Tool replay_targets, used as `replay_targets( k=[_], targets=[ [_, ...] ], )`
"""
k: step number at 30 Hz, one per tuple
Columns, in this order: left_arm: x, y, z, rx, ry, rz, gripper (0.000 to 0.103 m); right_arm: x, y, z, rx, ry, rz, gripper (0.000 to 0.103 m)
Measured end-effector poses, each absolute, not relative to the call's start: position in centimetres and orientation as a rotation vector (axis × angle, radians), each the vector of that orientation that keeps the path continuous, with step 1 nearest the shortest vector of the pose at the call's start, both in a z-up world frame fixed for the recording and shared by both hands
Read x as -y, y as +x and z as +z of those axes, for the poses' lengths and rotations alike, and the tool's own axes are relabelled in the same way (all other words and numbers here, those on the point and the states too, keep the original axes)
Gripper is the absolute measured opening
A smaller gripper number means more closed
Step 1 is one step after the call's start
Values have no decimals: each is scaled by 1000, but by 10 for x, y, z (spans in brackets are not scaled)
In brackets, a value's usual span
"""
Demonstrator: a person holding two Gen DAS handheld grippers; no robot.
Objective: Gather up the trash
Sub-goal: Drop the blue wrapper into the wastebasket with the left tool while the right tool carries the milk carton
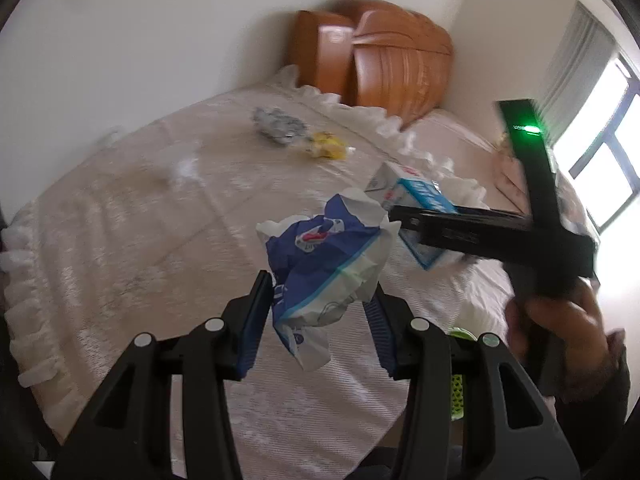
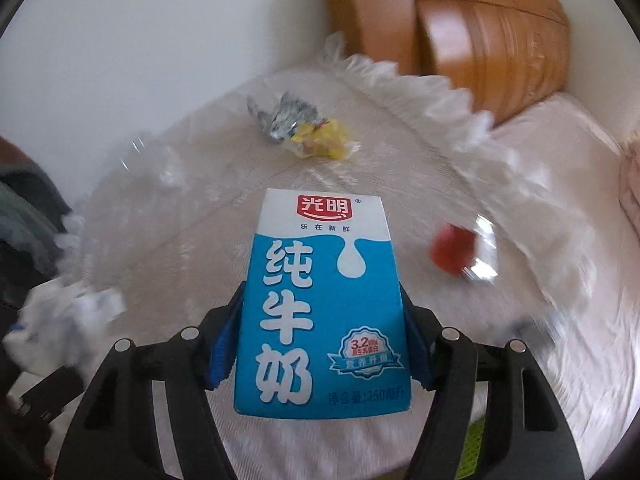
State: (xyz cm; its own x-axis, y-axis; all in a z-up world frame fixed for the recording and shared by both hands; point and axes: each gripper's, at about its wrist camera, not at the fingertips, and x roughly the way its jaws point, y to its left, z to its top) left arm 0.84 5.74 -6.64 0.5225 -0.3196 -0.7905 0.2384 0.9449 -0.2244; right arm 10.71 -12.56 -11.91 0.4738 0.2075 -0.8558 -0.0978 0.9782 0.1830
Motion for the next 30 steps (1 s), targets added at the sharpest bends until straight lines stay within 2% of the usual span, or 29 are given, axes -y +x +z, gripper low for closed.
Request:
replay_targets(
  k=[6, 16, 27, 30],
  targets=[
    [-7, 2, -60, -967, -18, -483, 46, 187, 36, -91, -987, 259, 52, 68],
    [140, -37, -61, -983, 166, -887, 46, 323, -105, -77, -928, 423, -374, 68],
    [291, -99, -110, -1078, 433, -1178, 46, 411, -207, -88, -886, 528, -652, 68],
    [314, -111, -120, -1100, 483, -1188, 51, 425, -225, -91, -867, 553, -667, 68]
  ],
)
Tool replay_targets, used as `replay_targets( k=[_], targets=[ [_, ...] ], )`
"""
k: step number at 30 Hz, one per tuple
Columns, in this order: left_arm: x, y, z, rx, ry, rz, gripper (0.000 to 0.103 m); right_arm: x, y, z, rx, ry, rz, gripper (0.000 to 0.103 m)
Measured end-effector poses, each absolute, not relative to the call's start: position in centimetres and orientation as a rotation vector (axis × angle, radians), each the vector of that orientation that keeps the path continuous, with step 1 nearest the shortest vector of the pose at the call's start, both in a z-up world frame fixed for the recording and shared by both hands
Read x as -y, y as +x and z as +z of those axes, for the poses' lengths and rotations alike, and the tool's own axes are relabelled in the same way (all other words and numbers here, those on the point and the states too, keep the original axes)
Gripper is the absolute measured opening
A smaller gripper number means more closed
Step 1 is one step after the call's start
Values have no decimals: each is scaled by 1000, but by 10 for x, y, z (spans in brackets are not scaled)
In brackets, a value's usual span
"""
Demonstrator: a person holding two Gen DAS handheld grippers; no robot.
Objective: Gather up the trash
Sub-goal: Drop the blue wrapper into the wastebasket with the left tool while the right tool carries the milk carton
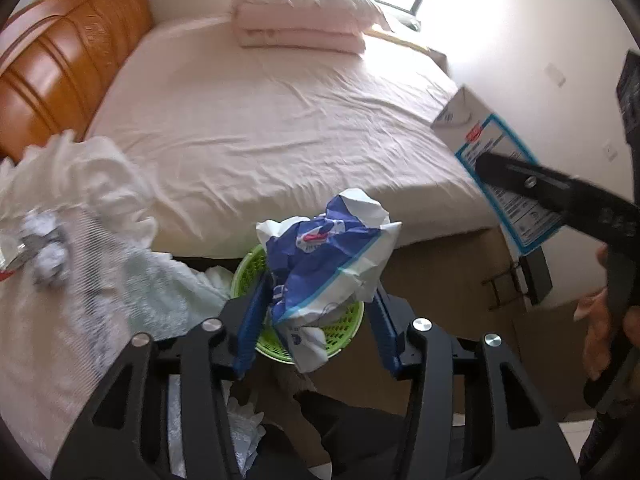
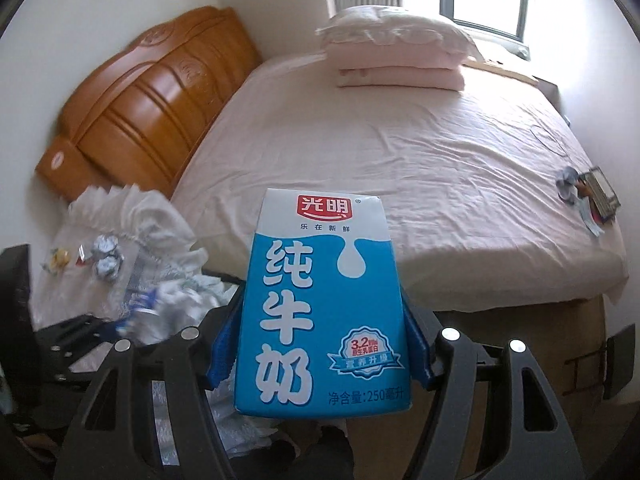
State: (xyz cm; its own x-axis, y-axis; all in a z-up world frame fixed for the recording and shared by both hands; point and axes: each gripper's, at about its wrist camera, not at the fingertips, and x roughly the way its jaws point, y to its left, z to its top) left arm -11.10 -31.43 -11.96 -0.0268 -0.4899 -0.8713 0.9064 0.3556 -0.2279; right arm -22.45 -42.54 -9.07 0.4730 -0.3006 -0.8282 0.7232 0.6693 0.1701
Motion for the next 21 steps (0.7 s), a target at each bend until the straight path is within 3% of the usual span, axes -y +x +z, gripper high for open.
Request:
replay_targets(
  k=[2, 5, 9, 21],
  targets=[
    [327, -117, -127, -1112, 508, -1193, 59, 430, -231, -92, -862, 560, -671, 68],
    [338, -124, -134, -1129, 512, -1177, 81, 437, -239, -92, -862, 564, -669, 68],
    [340, -120, -135, -1169, 470, -1176, 89, 439, -243, -90, -865, 567, -670, 68],
    [284, -91, -82, -993, 273, -1010, 91, 437, -234, -103, -895, 570, -635, 68]
  ],
)
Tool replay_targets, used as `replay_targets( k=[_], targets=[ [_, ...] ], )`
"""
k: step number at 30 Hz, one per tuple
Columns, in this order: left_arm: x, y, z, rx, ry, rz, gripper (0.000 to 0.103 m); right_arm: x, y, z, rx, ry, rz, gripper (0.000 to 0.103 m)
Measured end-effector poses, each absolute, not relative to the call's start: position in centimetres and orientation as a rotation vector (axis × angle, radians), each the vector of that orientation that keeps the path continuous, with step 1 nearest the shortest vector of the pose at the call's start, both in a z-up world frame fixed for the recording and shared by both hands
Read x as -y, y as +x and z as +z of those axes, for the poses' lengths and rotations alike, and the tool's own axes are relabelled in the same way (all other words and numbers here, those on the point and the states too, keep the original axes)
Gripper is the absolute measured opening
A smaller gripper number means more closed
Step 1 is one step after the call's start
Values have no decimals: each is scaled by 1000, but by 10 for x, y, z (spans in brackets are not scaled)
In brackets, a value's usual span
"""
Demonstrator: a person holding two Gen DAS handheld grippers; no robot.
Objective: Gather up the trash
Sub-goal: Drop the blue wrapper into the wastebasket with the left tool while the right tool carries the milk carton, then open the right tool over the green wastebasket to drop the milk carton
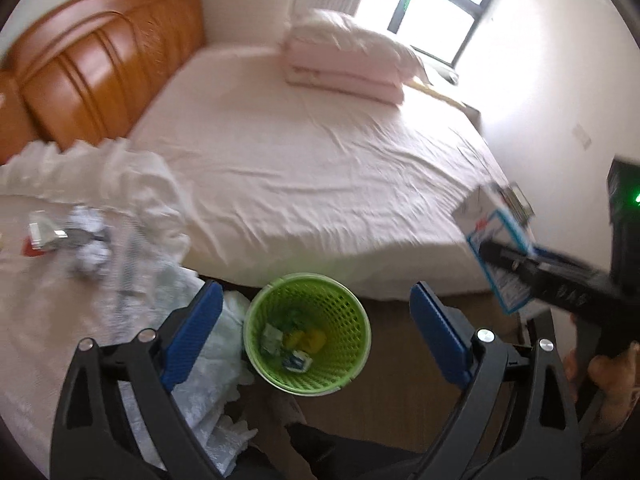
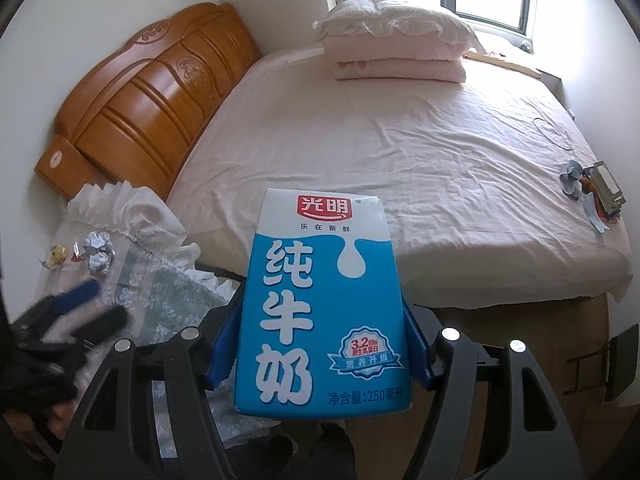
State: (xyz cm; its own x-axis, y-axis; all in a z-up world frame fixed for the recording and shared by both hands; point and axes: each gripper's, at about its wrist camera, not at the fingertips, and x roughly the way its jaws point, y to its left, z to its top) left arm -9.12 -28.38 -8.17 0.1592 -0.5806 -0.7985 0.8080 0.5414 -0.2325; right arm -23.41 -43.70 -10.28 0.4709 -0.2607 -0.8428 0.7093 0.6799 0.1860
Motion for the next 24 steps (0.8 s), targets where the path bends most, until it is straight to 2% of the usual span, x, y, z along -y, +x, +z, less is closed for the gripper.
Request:
replay_targets(
  k=[9, 10, 11, 13, 19, 24],
  targets=[
    [223, -54, -68, -989, 135, -844, 91, 428, -200, -153, -997, 604, -558, 68],
    [219, -53, -67, -986, 129, -832, 91, 426, -195, -161, -1015, 610, -550, 71],
    [211, -49, -67, -982, 122, -813, 91, 423, -189, -166, -1031, 608, -555, 80],
    [201, -44, -67, -979, 114, -786, 91, 419, -183, -168, -1041, 591, -568, 88],
    [172, -33, -60, -957, 73, -727, 91, 398, -162, -141, -1007, 517, -565, 100],
    [141, -25, -45, -907, 55, -673, 91, 378, -148, -100, -924, 492, -509, 100]
  ],
)
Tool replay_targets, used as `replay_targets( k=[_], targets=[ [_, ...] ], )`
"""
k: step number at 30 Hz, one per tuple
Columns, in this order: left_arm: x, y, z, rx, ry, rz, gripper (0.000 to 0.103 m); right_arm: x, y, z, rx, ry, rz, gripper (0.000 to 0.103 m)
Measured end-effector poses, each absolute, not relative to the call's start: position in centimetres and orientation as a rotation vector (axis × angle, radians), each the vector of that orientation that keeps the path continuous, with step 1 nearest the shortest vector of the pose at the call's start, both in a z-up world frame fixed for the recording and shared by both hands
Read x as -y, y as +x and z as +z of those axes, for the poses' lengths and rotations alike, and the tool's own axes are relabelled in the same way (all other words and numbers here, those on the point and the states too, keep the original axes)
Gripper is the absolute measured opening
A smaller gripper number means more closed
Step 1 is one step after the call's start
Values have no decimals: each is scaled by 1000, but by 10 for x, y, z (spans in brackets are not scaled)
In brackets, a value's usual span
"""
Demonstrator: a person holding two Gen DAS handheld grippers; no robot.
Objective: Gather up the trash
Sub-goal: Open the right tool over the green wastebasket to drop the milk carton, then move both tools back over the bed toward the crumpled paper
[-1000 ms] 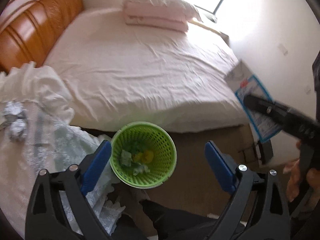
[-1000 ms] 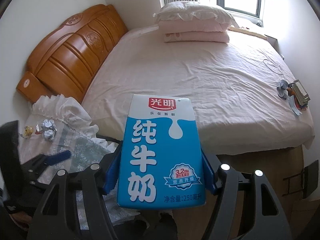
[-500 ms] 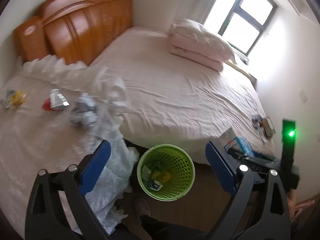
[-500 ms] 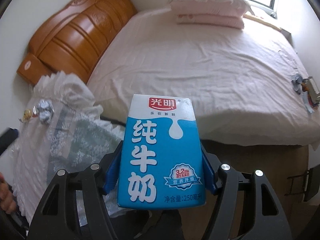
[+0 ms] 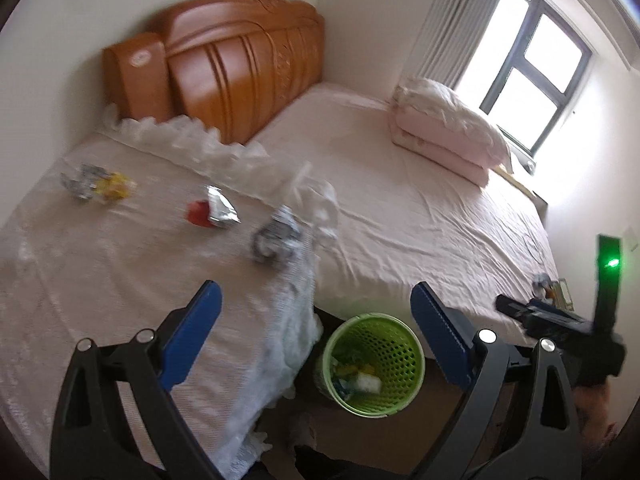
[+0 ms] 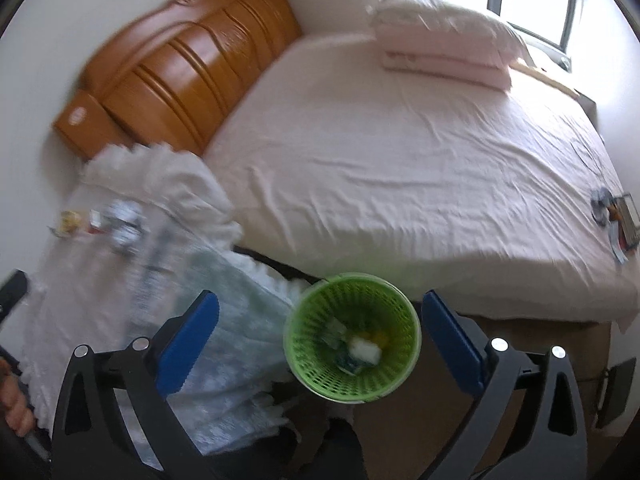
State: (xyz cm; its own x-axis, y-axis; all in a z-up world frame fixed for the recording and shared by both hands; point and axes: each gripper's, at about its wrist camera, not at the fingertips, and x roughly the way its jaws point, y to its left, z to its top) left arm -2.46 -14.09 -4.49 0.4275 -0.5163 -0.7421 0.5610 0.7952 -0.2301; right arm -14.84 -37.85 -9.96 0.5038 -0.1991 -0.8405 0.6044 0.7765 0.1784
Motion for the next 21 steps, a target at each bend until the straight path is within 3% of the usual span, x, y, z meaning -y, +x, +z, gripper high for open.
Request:
replay_targets(
  k=[9, 21],
  targets=[
    [81, -13, -28, -858, 33, -577, 92, 326, -110, -47, -844, 401, -378, 101],
    [7, -2, -31, -849, -37, -431, 92, 252, -41, -45, -883, 312, -159, 101]
  ],
)
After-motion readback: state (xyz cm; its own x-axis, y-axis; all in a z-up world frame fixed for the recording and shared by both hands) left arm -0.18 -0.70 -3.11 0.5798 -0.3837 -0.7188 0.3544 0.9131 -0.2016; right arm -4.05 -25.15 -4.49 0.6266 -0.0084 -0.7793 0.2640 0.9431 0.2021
